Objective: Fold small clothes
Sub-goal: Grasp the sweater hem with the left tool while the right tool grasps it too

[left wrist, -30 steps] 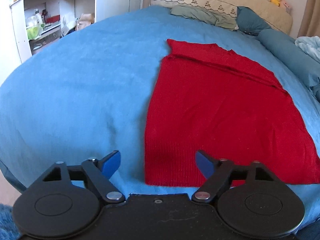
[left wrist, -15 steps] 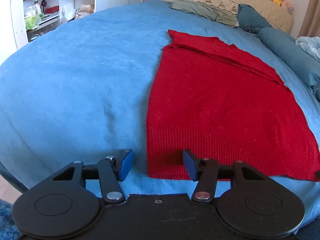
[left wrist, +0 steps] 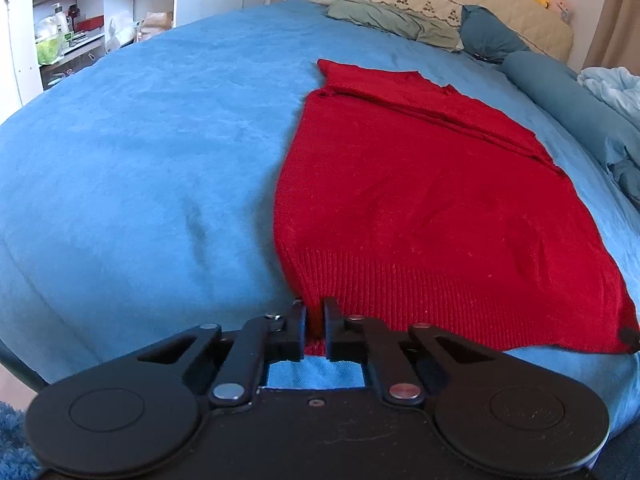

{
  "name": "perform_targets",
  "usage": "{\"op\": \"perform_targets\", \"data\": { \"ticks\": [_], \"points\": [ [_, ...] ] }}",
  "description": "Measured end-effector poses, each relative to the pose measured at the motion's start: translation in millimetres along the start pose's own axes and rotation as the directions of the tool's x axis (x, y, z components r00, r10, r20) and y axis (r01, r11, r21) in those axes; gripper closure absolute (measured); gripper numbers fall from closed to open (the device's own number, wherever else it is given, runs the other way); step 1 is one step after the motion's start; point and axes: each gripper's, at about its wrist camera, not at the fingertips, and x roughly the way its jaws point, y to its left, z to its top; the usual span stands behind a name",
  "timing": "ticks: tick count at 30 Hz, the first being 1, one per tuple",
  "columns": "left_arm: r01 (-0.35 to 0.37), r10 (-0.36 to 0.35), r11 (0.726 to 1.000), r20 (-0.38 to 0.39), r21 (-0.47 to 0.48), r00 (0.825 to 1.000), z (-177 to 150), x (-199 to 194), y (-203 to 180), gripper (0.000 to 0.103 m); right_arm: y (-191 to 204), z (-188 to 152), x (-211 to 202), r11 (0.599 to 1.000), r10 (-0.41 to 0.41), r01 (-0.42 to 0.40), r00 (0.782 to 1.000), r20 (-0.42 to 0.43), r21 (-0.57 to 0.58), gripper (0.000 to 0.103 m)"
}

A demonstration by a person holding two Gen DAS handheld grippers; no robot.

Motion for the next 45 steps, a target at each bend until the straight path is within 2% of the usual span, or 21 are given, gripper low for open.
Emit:
{"op": "perform_targets", "data": {
  "ticks": [7, 11, 15, 18, 20, 22, 24, 27, 29, 32, 35, 37, 41, 42, 43, 44, 45],
  "points": [
    [0.011, -0.010, 1.000, 0.024, -0.015, 1.000, 14.8, -20.7, 0.0, 0.098, -9.2, 12.8, -14.7, 0.995, 0.061, -0.062, 0.998, 0.015, 0.080, 0.081],
    [0.018, -0.015, 0.999, 0.082, -0.044, 0.997, 44.2, -42.4, -1.5, 0.098, -12.4, 36.6, -27.6, 0.983, 0.117, -0.119, 0.993, 0.022, 0.143, 0.081],
    [0.068, -0.054, 0.994, 0.163, -0.083, 0.985, 98.0, -59.2, -5.8, 0.098, -7.3, 89.4, -41.9, 0.970, 0.177, -0.188, 0.981, 0.084, 0.154, 0.081],
    [0.110, -0.085, 0.988, 0.220, -0.104, 0.972, 154.3, -56.3, -12.3, 0.098, 0.8, 147.3, -41.5, 0.958, 0.215, -0.235, 0.968, 0.132, 0.165, 0.081],
    [0.107, -0.079, 0.989, 0.254, -0.099, 0.964, 196.7, -46.6, -19.8, 0.099, 6.4, 193.5, -32.4, 0.947, 0.232, -0.260, 0.959, 0.161, 0.187, 0.081],
    [0.105, -0.074, 0.990, 0.281, -0.097, 0.957, 245.5, -26.3, -28.7, 0.099, 12.7, 238.9, -16.2, 0.940, 0.234, -0.270, 0.955, 0.181, 0.208, 0.081],
    [0.071, -0.043, 0.993, 0.283, -0.091, 0.958, 290.2, 4.0, -38.6, 0.099, 21.1, 287.9, 12.3, 0.939, 0.222, -0.261, 0.958, 0.184, 0.225, 0.081],
    [0.017, 0.010, 0.994, 0.241, -0.109, 0.971, 346.1, 71.2, -48.4, 0.099, 27.4, 348.1, 77.2, 0.953, 0.163, -0.193, 0.976, 0.142, 0.234, 0.081],
    [-0.016, 0.043, 0.990, 0.194, -0.140, 0.980, 371.0, 127.4, -52.5, 0.099, 27.2, 372.9, 133.7, 0.955, 0.139, -0.160, 0.985, 0.099, 0.249, 0.082],
    [-0.052, 0.071, 0.985, 0.110, -0.166, 0.991, 378.4, 206.0, -52.0, 0.099, 27.7, 381.3, 210.8, 0.961, 0.123, -0.137, 0.990, 0.075, 0.240, 0.082],
    [-0.086, 0.095, 0.981, 0.045, -0.176, 0.994, 366.1, 265.8, -49.1, 0.099, 27.7, 370.1, 268.0, 0.957, 0.106, -0.113, 0.994, 0.040, 0.268, 0.082],
    [-0.093, 0.101, 0.978, 0.037, -0.189, 0.994, 363.5, 287.9, -46.6, 0.099, 21.9, 366.4, 289.2, 0.947, 0.089, -0.102, 0.994, 0.055, 0.304, 0.082],
    [-0.080, 0.091, 0.976, 0.047, -0.201, 0.995, 369.3, 305.8, -46.7, 0.098, 8.5, 372.3, 312.9, 0.929, 0.095, -0.117, 0.992, 0.079, 0.352, 0.081],
    [-0.071, 0.084, 0.976, 0.054, -0.207, 0.995, 370.3, 305.4, -45.8, 0.095, 7.5, 371.7, 314.5, 0.927, 0.108, -0.130, 0.991, 0.084, 0.352, 0.079],
    [-0.064, 0.079, 0.975, 0.062, -0.214, 0.995, 373.4, 303.4, -44.4, 0.086, 6.8, 372.4, 315.4, 0.928, 0.119, -0.140, 0.990, 0.083, 0.346, 0.078],
    [-0.062, 0.080, 0.974, 0.075, -0.218, 0.994, 372.8, 297.6, -45.9, 0.064, 5.6, 372.5, 313.3, 0.932, 0.122, -0.144, 0.989, 0.086, 0.332, 0.072],
    [-0.059, 0.082, 0.976, 0.103, -0.208, 0.991, 370.9, 287.1, -46.0, 0.051, 6.6, 372.1, 306.5, 0.941, 0.123, -0.149, 0.987, 0.102, 0.303, 0.053]
  ]
}}
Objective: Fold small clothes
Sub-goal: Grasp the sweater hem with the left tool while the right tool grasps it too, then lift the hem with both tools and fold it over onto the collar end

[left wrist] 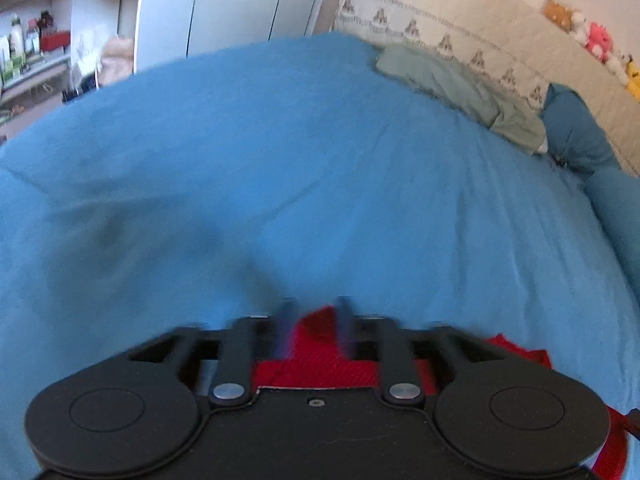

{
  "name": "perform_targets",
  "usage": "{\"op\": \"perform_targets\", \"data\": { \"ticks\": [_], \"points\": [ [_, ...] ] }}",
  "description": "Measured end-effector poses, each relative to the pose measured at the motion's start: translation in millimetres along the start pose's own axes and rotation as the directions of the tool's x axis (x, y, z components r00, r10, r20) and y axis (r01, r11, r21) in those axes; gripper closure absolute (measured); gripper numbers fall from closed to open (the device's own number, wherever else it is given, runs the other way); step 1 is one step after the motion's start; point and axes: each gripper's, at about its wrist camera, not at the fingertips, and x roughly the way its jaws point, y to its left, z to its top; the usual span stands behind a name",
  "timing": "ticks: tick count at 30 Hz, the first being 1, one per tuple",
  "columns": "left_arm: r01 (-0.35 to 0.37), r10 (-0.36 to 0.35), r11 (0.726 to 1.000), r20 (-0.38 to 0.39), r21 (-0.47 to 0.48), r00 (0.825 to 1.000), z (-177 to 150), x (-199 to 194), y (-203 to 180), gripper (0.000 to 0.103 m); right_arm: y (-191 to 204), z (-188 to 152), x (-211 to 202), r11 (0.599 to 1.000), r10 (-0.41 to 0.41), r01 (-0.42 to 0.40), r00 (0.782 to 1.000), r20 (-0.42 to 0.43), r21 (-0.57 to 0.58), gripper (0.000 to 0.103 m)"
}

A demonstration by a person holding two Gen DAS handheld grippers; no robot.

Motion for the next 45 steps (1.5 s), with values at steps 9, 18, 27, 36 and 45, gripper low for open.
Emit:
{"op": "perform_targets", "data": {
  "ticks": [9, 18, 27, 36, 45],
  "points": [
    [0.112, -0.119, 0.940, 0.001, 0.322, 0.993, -74.9, -78.9, -16.4, 0.012, 41.6, -80.3, -46.7, 0.963, 0.040, -0.049, 0.998, -0.040, -0.266, 0.000],
    [0.060, -0.023, 0.941, -0.113, 0.334, 0.993, -123.8, -54.5, 8.4, 0.014, 3.4, -90.9, -37.0, 0.982, -0.059, 0.052, 0.998, -0.036, -0.184, 0.000],
    [0.118, -0.112, 0.883, -0.039, 0.455, 0.993, -112.9, -125.1, -26.2, 0.000, 8.4, -51.6, -118.1, 0.932, -0.017, 0.010, 1.000, -0.016, -0.363, 0.000],
    [0.205, -0.156, 0.850, -0.140, 0.485, 0.978, -150.6, -130.4, -82.4, 0.000, -40.4, -77.9, -122.4, 0.952, -0.063, 0.028, 0.992, -0.105, -0.304, 0.006],
    [0.210, -0.139, 0.875, -0.189, 0.436, 0.972, -159.9, -96.2, -98.5, 0.000, -49.8, -109.1, -93.8, 0.955, -0.060, 0.020, 0.990, -0.126, -0.295, 0.026]
  ]
}}
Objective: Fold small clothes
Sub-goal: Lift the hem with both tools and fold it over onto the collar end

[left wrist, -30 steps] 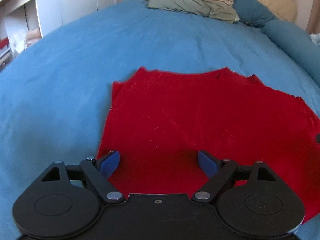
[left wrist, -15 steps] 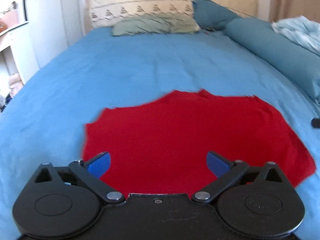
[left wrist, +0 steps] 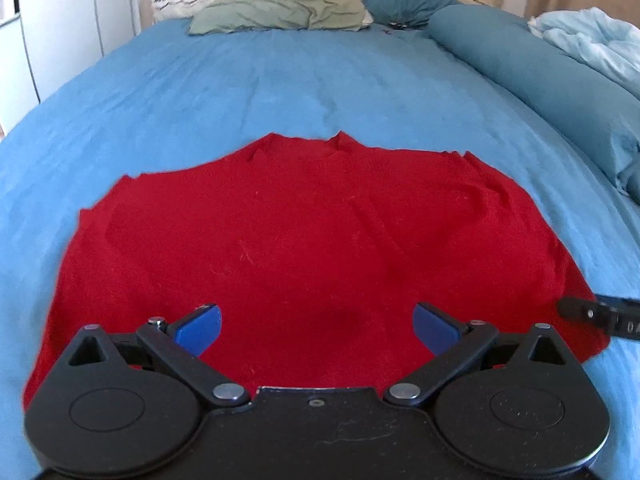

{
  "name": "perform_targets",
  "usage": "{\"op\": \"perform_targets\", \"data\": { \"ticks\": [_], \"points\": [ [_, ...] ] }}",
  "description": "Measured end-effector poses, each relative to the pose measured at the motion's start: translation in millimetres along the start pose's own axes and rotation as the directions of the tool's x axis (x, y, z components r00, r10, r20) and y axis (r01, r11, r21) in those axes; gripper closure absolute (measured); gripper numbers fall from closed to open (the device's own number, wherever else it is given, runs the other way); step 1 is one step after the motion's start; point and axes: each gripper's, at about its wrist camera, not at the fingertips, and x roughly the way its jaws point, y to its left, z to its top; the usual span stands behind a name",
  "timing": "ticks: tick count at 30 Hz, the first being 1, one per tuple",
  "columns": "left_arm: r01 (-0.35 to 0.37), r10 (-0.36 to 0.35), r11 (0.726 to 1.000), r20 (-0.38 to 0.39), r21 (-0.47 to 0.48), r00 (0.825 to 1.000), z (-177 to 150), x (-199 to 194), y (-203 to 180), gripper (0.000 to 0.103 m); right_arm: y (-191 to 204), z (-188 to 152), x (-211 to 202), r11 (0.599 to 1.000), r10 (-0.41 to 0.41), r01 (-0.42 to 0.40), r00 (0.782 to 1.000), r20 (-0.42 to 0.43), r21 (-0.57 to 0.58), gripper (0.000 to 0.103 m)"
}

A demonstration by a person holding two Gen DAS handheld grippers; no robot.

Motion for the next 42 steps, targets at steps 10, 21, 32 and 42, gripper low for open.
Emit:
{"op": "perform_targets", "data": {
  "ticks": [10, 21, 32, 42],
  "points": [
    [-0.082, 0.079, 0.996, -0.068, -0.033, 0.995, -2.8, 37.3, 8.0, 0.000, 3.0, -0.8, 4.1, 0.997, 0.057, -0.057, 0.998, 0.007, 0.042, 0.076],
    [-0.050, 0.045, 0.998, -0.111, -0.048, 0.993, 8.8, 35.2, 19.2, 0.000, 52.7, 71.1, -40.4, 0.927, 0.240, -0.252, 0.968, 0.075, 0.279, 0.080],
    [-0.123, 0.123, 0.989, -0.004, -0.086, 0.992, -45.4, -48.7, 140.1, 0.001, 329.7, 54.4, 52.3, 0.883, 0.425, -0.458, 0.873, -0.241, -0.104, 0.081],
    [-0.077, 0.081, 0.991, 0.029, -0.112, 0.996, -87.0, -56.6, 164.9, 0.001, 367.1, 17.6, 89.5, 0.862, 0.408, -0.478, 0.852, -0.328, -0.168, 0.039]
  ]
}}
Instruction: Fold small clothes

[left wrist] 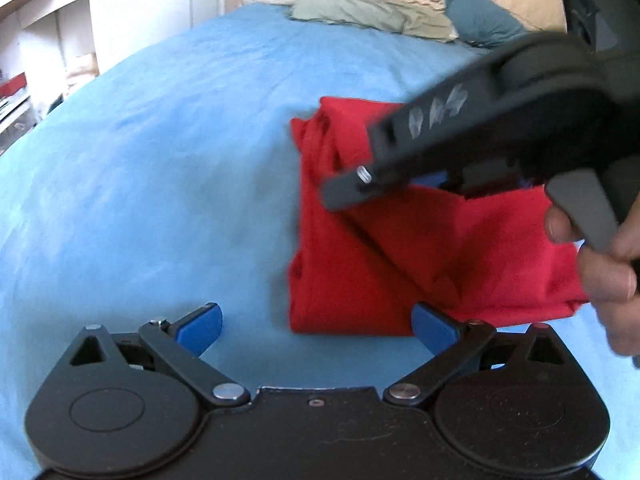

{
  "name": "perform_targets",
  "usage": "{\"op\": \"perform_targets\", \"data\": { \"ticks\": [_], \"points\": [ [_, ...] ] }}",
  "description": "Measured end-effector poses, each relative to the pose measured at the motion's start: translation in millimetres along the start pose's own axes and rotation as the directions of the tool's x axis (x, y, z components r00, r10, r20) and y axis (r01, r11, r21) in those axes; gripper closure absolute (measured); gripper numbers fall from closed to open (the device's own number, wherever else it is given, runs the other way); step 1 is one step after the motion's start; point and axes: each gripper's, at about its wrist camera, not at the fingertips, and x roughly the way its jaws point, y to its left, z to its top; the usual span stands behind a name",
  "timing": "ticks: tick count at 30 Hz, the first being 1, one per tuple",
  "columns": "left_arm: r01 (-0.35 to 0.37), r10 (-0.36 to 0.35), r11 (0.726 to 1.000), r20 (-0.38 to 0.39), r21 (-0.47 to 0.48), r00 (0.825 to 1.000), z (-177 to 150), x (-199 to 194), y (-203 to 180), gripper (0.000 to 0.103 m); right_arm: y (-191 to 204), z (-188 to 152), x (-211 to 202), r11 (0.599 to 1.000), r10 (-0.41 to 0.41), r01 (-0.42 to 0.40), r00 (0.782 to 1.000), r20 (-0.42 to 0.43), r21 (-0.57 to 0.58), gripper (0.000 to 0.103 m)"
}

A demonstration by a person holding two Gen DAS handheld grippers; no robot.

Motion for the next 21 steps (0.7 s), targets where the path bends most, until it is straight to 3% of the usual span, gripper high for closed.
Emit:
{"op": "perform_targets", "data": {
  "ticks": [2, 5, 8, 9, 12, 15, 21],
  "points": [
    [0.019, -0.019, 1.000, 0.027, 0.006, 0.999, 2.0, -7.6, -3.0, 0.001, 8.5, 3.0, -26.3, 0.999, 0.001, 0.002, 0.997, 0.074, -0.039, 0.026],
    [0.037, -0.037, 0.999, 0.060, 0.006, 0.998, 3.2, -14.4, -8.2, 0.000, 7.8, -3.7, -76.1, 0.995, -0.033, 0.051, 0.980, 0.198, -0.086, 0.022],
    [0.033, -0.033, 0.999, 0.088, 0.012, 0.996, 4.9, -14.8, -13.7, 0.000, -6.0, -35.9, -123.0, 0.978, -0.170, 0.200, 0.926, 0.337, -0.056, 0.004],
    [0.024, -0.025, 1.000, 0.092, 0.004, 0.995, 7.0, -12.2, -14.2, 0.000, -13.3, -51.6, -132.1, 0.972, -0.202, 0.232, 0.912, 0.356, -0.043, 0.004],
    [0.019, -0.015, 0.999, 0.107, -0.036, 0.994, 12.2, -8.6, -14.9, 0.000, -33.6, -97.8, -139.3, 0.939, -0.319, 0.344, 0.878, 0.357, -0.008, 0.004],
    [0.010, -0.002, 0.998, 0.129, -0.065, 0.992, 15.3, -7.7, -7.2, 0.000, -47.5, -132.5, -126.5, 0.909, -0.395, 0.416, 0.859, 0.325, 0.004, 0.004],
    [-0.032, 0.044, 0.995, 0.137, -0.094, 0.990, 18.8, -0.6, -1.2, 0.000, -67.6, -152.4, -103.8, 0.872, -0.480, 0.485, 0.817, 0.320, 0.068, 0.006]
  ]
}}
